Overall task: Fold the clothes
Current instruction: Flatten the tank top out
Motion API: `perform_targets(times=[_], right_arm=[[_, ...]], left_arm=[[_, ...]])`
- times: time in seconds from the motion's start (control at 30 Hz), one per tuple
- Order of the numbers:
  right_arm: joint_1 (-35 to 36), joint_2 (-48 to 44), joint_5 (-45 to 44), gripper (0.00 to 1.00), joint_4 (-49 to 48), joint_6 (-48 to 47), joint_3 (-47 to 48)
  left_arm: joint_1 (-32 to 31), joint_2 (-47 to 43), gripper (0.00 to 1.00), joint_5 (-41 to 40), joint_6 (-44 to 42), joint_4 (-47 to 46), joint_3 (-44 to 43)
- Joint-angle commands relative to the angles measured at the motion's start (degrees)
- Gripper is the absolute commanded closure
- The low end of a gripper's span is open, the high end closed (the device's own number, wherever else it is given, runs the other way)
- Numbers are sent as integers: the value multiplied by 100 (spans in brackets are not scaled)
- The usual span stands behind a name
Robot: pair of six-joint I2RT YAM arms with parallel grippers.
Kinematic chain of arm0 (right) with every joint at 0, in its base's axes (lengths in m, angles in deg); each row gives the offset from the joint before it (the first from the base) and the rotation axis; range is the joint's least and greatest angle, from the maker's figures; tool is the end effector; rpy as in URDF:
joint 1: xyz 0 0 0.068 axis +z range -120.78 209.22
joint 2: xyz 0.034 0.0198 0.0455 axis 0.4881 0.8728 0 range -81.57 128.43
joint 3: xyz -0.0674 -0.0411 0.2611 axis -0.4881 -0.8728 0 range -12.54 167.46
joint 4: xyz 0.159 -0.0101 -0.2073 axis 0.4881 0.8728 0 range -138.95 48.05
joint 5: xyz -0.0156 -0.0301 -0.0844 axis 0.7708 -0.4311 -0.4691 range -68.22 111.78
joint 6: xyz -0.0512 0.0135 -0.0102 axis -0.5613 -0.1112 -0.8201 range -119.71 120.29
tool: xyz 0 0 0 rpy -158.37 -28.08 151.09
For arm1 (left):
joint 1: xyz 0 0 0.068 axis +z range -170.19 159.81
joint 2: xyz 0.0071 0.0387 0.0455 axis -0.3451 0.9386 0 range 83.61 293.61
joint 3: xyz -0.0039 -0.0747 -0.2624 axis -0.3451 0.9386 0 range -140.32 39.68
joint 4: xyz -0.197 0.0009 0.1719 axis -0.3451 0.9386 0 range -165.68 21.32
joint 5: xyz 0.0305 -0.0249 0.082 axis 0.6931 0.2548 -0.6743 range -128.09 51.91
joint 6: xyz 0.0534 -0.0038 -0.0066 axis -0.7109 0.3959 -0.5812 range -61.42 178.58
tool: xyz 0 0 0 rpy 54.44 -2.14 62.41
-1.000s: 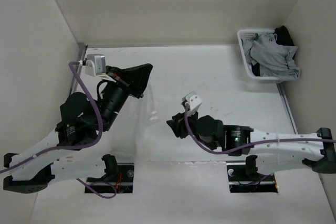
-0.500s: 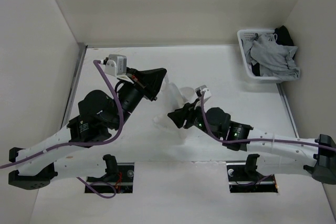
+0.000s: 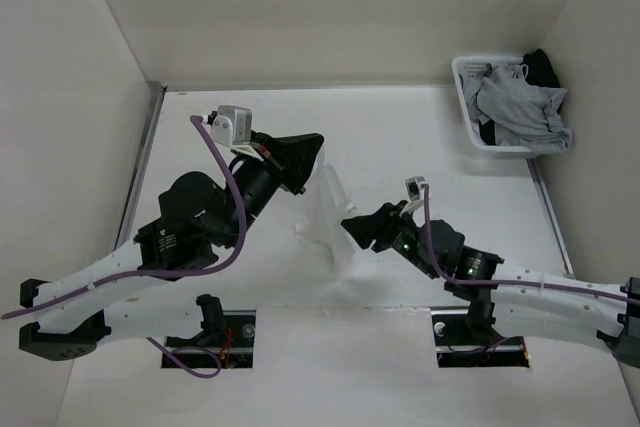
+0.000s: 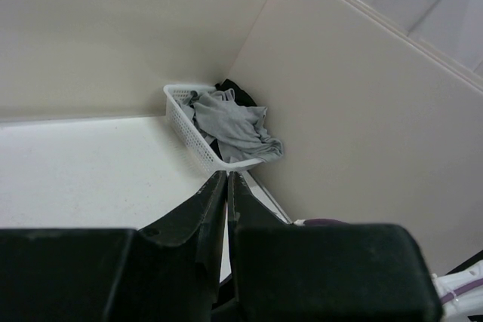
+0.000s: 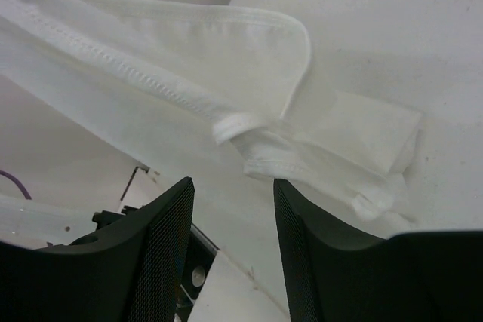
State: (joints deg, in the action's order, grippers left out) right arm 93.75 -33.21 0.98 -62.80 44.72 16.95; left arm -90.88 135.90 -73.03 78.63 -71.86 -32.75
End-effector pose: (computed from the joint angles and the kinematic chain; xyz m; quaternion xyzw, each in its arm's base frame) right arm 0.0986 0.1776 0.2789 -0.0065 0.7354 0.4635 0.4943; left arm 0.0745 -0.1509 0.4921 0.0275 0.6197 -0.4168 0.6644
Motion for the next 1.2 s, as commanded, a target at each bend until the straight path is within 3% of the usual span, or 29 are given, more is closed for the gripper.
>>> perform_targets(times=[0.0,0.27,0.53,0.77,0.87,1.0,1.17], right_arm=[[11,173,5,49,-267,365,-76],[-85,657,111,52,-469,348,144],[-490,1087,181,62,-988,269,162],[-754,1142,550,94,-1112,146,311],[-544,519,454,100,-403,154,451],[255,-413,-45,100,1012,-161,1188],[1800,-644,-1897,100,2964,-1197,3119]], left_arm=[[-36,-9,95,136,69,-258,62],[-36,-26,95,136,86,-241,70],[-45,-44,95,136,86,-258,97],[16,-149,95,101,78,-215,158],[139,-263,95,23,-62,-188,176],[447,-561,95,-223,-457,-170,106],[500,-975,95,-487,-915,-170,-210]])
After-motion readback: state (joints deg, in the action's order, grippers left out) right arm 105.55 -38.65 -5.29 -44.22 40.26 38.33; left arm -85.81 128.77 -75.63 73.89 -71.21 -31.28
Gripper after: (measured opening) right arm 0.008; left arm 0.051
